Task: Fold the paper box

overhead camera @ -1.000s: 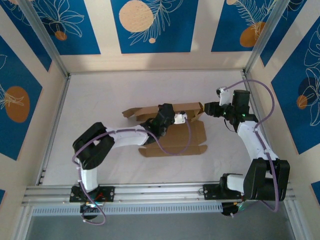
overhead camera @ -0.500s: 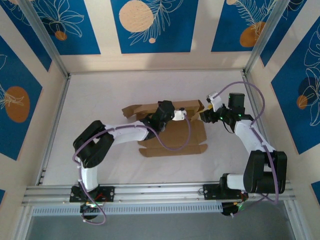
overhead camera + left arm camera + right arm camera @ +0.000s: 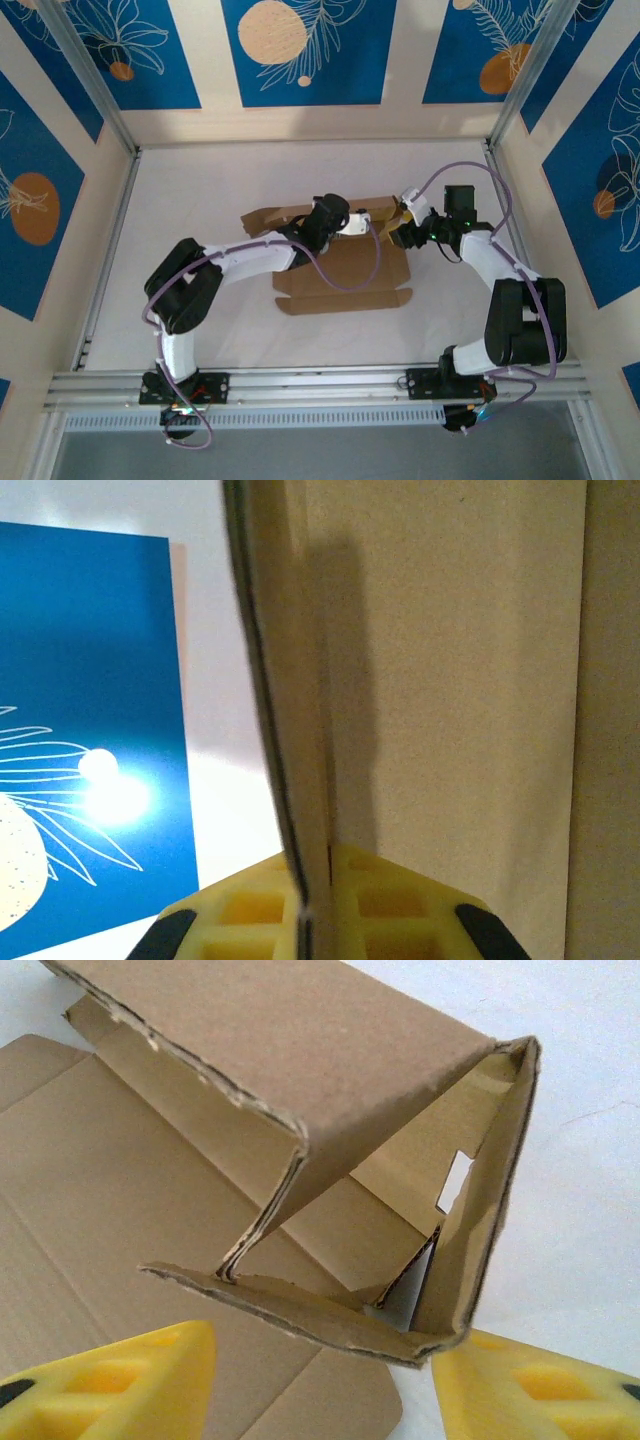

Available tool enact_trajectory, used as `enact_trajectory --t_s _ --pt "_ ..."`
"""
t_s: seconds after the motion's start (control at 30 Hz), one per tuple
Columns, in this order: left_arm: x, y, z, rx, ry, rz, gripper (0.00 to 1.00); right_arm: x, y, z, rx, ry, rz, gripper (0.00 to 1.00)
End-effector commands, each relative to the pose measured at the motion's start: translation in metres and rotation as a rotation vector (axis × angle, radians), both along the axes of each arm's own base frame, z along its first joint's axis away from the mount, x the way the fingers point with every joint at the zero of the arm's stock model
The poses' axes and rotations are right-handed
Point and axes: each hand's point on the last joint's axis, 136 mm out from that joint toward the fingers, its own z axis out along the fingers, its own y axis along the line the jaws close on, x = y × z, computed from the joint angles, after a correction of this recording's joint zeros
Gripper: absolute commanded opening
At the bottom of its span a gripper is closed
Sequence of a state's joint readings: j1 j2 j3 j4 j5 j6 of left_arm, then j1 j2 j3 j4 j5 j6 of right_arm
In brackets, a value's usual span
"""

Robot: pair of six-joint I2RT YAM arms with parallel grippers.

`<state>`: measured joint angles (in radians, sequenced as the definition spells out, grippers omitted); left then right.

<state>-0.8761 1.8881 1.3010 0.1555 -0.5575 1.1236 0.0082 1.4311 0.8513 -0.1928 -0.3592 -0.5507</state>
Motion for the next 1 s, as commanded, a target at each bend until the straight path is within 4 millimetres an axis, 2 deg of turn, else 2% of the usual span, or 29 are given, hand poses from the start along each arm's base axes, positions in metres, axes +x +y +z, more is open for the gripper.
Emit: enact_trajectory --t_s 0.0,0.2,0.4,0.57,0.77,0.97 --pt "-0.003 0.002 -0.029 0.075 0.052 -0.016 0.00 0.002 0.012 0.006 0.014 -0.019 0.054 0.59" --pt "0.002 0.000 -0.039 0.083 -0.003 0.017 0.00 0.000 0.018 0.002 0.002 -0.015 0.072 0.58" --pt "0.007 -0.009 -0.036 0.117 -0.196 0.034 0.00 0.001 0.023 -0.006 -0.025 -0.015 0.070 0.59" --pt "-0.002 -0.014 -0.045 0.120 -0.281 0.019 0.00 0.007 0.020 -0.014 -0.081 -0.024 0.035 0.58" --pt "-0.014 -0.016 -0.044 0.091 -0.317 0.008 0.00 0.016 0.014 -0.027 -0.165 -0.040 -0.025 0.56" --pt "-0.024 -0.014 -0.046 0.078 -0.291 -0.024 0.00 0.031 0.004 -0.022 -0.150 -0.088 -0.102 0.56"
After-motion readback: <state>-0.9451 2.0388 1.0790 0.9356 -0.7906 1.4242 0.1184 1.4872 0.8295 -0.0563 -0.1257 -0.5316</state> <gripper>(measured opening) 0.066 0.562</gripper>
